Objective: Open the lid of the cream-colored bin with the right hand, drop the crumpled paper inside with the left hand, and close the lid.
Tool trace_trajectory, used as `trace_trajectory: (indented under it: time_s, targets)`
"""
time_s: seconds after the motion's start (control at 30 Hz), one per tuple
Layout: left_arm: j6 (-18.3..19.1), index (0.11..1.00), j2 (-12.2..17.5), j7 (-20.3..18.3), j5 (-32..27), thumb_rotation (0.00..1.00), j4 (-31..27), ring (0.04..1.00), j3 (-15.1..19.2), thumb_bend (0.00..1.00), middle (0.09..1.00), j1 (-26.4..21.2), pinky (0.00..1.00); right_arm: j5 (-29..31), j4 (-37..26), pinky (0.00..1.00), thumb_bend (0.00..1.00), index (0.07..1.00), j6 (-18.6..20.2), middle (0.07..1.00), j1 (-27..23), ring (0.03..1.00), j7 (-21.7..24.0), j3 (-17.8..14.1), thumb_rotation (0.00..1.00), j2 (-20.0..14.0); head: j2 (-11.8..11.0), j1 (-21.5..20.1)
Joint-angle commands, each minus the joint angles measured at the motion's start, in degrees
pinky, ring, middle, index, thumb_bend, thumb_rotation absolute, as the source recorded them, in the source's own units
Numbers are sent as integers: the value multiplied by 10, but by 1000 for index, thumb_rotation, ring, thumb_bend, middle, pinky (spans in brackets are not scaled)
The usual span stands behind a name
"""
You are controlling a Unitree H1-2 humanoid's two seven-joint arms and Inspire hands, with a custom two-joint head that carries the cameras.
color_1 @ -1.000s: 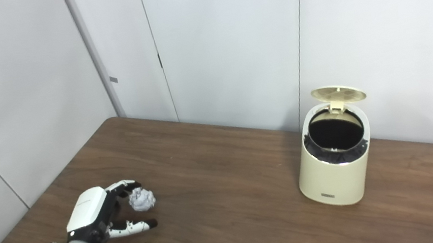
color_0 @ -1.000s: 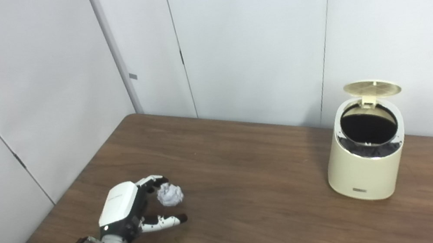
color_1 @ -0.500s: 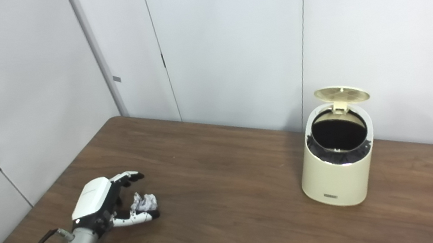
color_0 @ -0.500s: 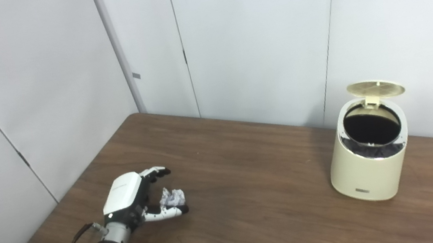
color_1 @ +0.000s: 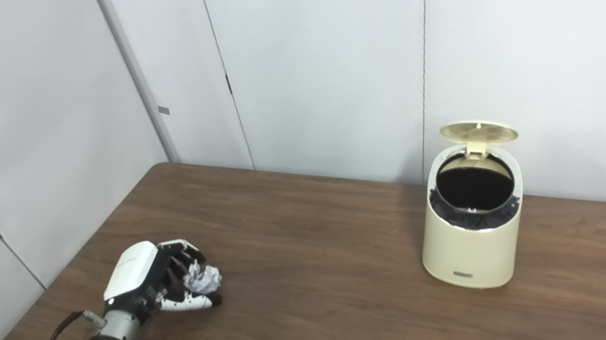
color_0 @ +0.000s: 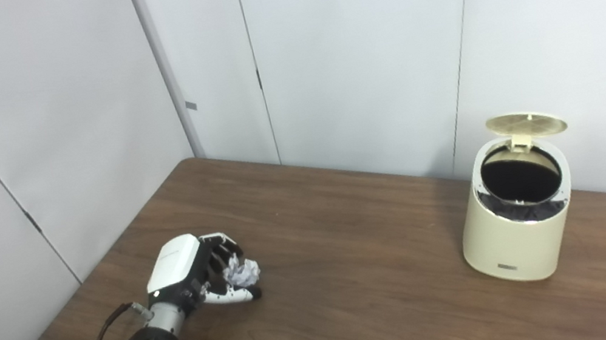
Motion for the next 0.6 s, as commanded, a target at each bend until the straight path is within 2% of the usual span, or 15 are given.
trace_trajectory:
  time_s: [0.0, 0.1, 0.27, 0.4, 0.57]
  targets:
    - [-6, 507, 5, -9, -9, 2, 2, 389, -6, 617, 480, 1, 326, 5, -18, 436, 1000, 717, -11, 712, -11, 677, -4, -6, 873, -5, 1, 0]
    - [-18, 504, 4, -2, -24, 0, 15, 346, -5, 533, 456, 3, 290, 8, -20, 438, 1000, 718, -11, 713, -11, 673, -2, -6, 873, -6, 2, -1]
    - [-32, 500, 5, 5, -30, 0, 21, 312, -8, 522, 448, 6, 262, 20, -23, 445, 1000, 716, -7, 717, -10, 684, 1, -6, 860, -5, 2, -1]
    - [-39, 491, 3, 6, -34, 0, 19, 410, -10, 505, 481, 8, 259, 29, -30, 451, 1000, 713, -1, 718, -8, 686, 3, -5, 841, -4, 4, -2]
    - [-45, 494, 1, 8, -39, 0, 16, 421, -9, 502, 478, 8, 225, 24, -34, 456, 1000, 721, 4, 724, -6, 697, 1, -5, 849, -2, 4, -4]
